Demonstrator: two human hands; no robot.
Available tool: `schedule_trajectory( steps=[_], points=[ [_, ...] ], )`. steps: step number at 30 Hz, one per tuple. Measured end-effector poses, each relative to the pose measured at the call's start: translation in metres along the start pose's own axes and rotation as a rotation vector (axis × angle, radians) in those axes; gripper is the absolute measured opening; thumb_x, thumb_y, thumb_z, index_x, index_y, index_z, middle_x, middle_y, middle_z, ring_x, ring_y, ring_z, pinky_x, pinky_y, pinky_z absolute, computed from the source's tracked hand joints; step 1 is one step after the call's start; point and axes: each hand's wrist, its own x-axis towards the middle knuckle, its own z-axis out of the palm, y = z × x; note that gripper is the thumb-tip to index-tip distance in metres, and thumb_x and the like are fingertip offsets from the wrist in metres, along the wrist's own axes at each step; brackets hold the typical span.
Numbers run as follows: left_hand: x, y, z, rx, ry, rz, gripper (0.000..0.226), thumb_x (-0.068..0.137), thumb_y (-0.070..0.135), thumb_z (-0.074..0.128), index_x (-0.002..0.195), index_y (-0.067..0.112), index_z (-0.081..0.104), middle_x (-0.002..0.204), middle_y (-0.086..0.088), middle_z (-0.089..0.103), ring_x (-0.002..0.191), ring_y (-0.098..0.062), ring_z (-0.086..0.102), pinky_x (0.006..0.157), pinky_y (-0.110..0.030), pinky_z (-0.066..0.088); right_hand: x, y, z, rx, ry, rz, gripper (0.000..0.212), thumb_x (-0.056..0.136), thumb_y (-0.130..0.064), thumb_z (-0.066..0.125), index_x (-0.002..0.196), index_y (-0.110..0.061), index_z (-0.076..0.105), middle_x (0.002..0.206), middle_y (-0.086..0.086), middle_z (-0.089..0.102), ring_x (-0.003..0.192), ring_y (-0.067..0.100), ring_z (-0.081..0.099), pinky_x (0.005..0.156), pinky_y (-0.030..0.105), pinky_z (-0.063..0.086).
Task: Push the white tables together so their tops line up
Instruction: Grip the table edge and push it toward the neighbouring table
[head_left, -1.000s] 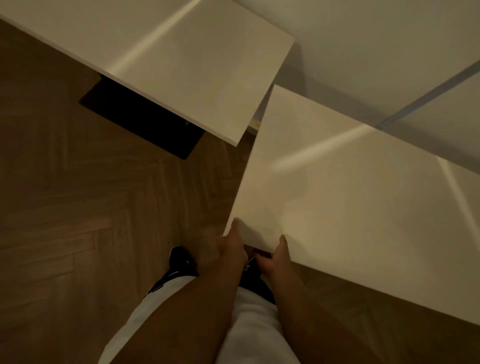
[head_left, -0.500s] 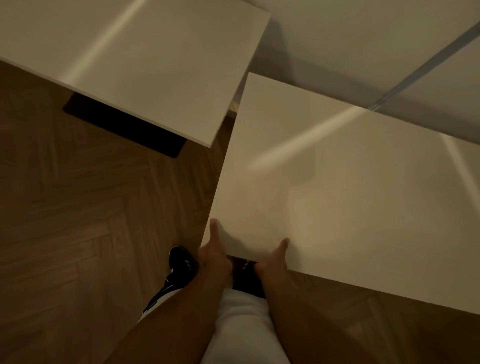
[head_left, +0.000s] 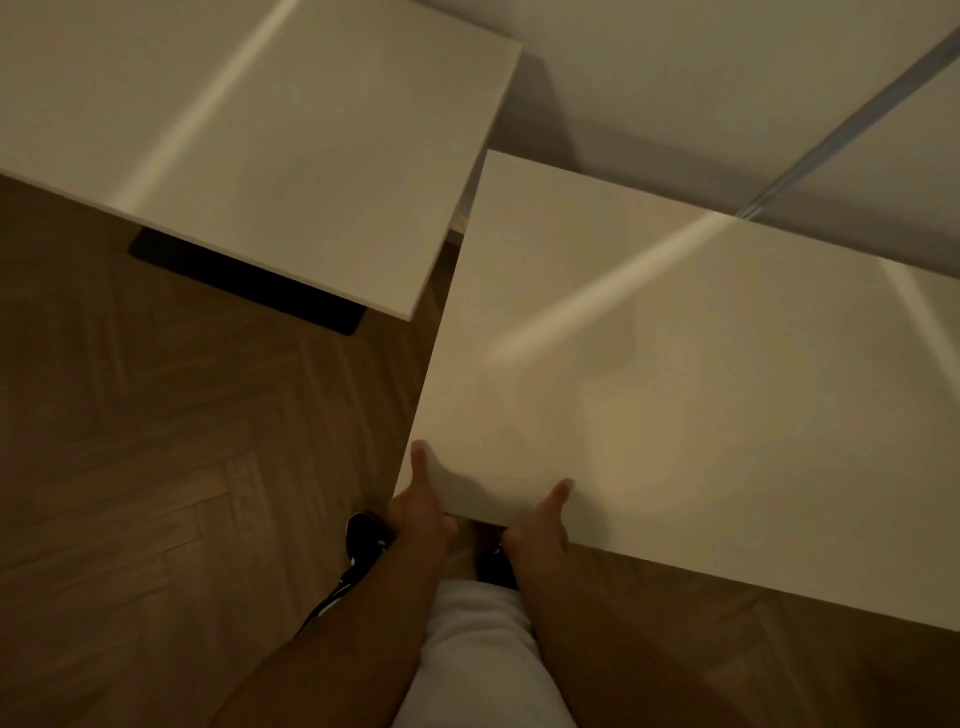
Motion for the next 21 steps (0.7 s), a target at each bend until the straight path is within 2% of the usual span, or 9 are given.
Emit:
schedule_trajectory(
  steps=[2, 4, 7, 10, 11, 14, 16, 18, 21],
  points=[
    [0.049, -0.009, -0.013, -0.028, 0.118, 0.142, 0.076, 0.067, 0.057, 0.083, 0.118, 0.005, 0.066, 0.115, -0.005, 0.069, 0.082, -0.013, 0.066, 0.048, -0.022, 0.050, -0.006, -0.004, 0.004, -0.096, -0.027, -0.007, 0.130, 0.051, -0.099, 0.047, 0.141, -0.006, 0.040, 0.134, 0.019, 0.052, 0.109, 0.039, 0.058, 0.091, 0.050, 0.053],
    [0.075, -0.015, -0.014, -0.023, 0.148, 0.155, 0.068, 0.071, 0.057, 0.082, 0.114, 0.005, 0.068, 0.109, -0.003, 0.070, 0.081, -0.014, 0.067, 0.051, -0.022, 0.051, -0.008, -0.007, 0.010, -0.108, -0.022, 0.004, 0.132, 0.047, -0.099, 0.050, 0.142, -0.007, 0.038, 0.135, 0.018, 0.052, 0.111, 0.040, 0.057, 0.093, 0.053, 0.052],
    [0.073, -0.010, -0.007, 0.007, 0.125, 0.159, 0.069, 0.072, 0.058, 0.081, 0.115, 0.005, 0.069, 0.112, -0.005, 0.071, 0.085, -0.018, 0.069, 0.050, -0.022, 0.051, -0.010, -0.004, 0.013, -0.195, -0.081, -0.031, 0.150, 0.031, -0.103, 0.045, 0.148, -0.011, 0.027, 0.141, 0.018, 0.047, 0.118, 0.043, 0.053, 0.097, 0.057, 0.049],
    [0.087, -0.010, -0.004, -0.006, 0.134, 0.165, 0.069, 0.073, 0.056, 0.081, 0.119, 0.006, 0.068, 0.114, -0.006, 0.071, 0.086, -0.017, 0.068, 0.050, -0.021, 0.051, 0.010, 0.006, 0.018, -0.377, -0.278, -0.305, 0.172, 0.002, -0.108, 0.017, 0.154, -0.027, 0.012, 0.153, 0.024, 0.031, 0.133, 0.047, 0.040, 0.107, 0.059, 0.038],
    [0.086, -0.008, -0.003, 0.001, 0.129, 0.178, 0.067, 0.074, 0.055, 0.081, 0.116, 0.005, 0.068, 0.110, -0.005, 0.071, 0.084, -0.016, 0.067, 0.047, -0.019, 0.050, 0.010, 0.005, 0.020, -0.375, -0.283, -0.324, 0.172, 0.002, -0.108, 0.016, 0.154, -0.028, 0.013, 0.153, 0.024, 0.031, 0.133, 0.047, 0.040, 0.107, 0.059, 0.038],
    [0.085, -0.003, 0.002, 0.049, 0.099, 0.176, 0.038, 0.083, 0.045, 0.075, 0.099, 0.013, 0.063, 0.091, 0.004, 0.064, 0.072, -0.007, 0.058, 0.040, -0.012, 0.044, -0.010, -0.009, 0.021, -0.231, -0.090, 0.002, 0.147, 0.035, -0.105, 0.038, 0.147, -0.010, 0.033, 0.128, 0.018, 0.052, 0.111, 0.042, 0.055, 0.094, 0.056, 0.051],
    [0.081, 0.000, 0.006, 0.043, 0.052, 0.160, 0.033, 0.084, 0.043, 0.075, 0.095, 0.014, 0.064, 0.094, -0.001, 0.066, 0.071, -0.007, 0.057, 0.040, -0.013, 0.045, -0.009, -0.012, 0.029, -0.190, -0.035, 0.057, 0.138, 0.044, -0.103, 0.042, 0.143, -0.006, 0.038, 0.118, 0.016, 0.054, 0.106, 0.040, 0.057, 0.091, 0.054, 0.052],
    [0.087, 0.002, 0.008, 0.060, 0.099, 0.173, 0.042, 0.085, 0.044, 0.074, 0.107, 0.009, 0.067, 0.104, -0.004, 0.068, 0.072, -0.008, 0.059, 0.044, -0.016, 0.046, -0.006, -0.013, 0.035, -0.158, -0.040, 0.057, 0.148, 0.033, -0.106, 0.038, 0.143, -0.006, 0.038, 0.126, 0.017, 0.054, 0.110, 0.040, 0.056, 0.093, 0.055, 0.051],
    [0.098, 0.002, 0.009, 0.037, 0.082, 0.195, 0.062, 0.077, 0.051, 0.079, 0.117, 0.005, 0.068, 0.119, -0.009, 0.070, 0.084, -0.014, 0.068, 0.052, -0.021, 0.052, 0.006, -0.010, 0.043, -0.158, -0.026, 0.069, 0.175, 0.003, -0.108, 0.024, 0.144, -0.005, 0.037, 0.135, 0.020, 0.051, 0.116, 0.041, 0.054, 0.098, 0.055, 0.048]
  ],
)
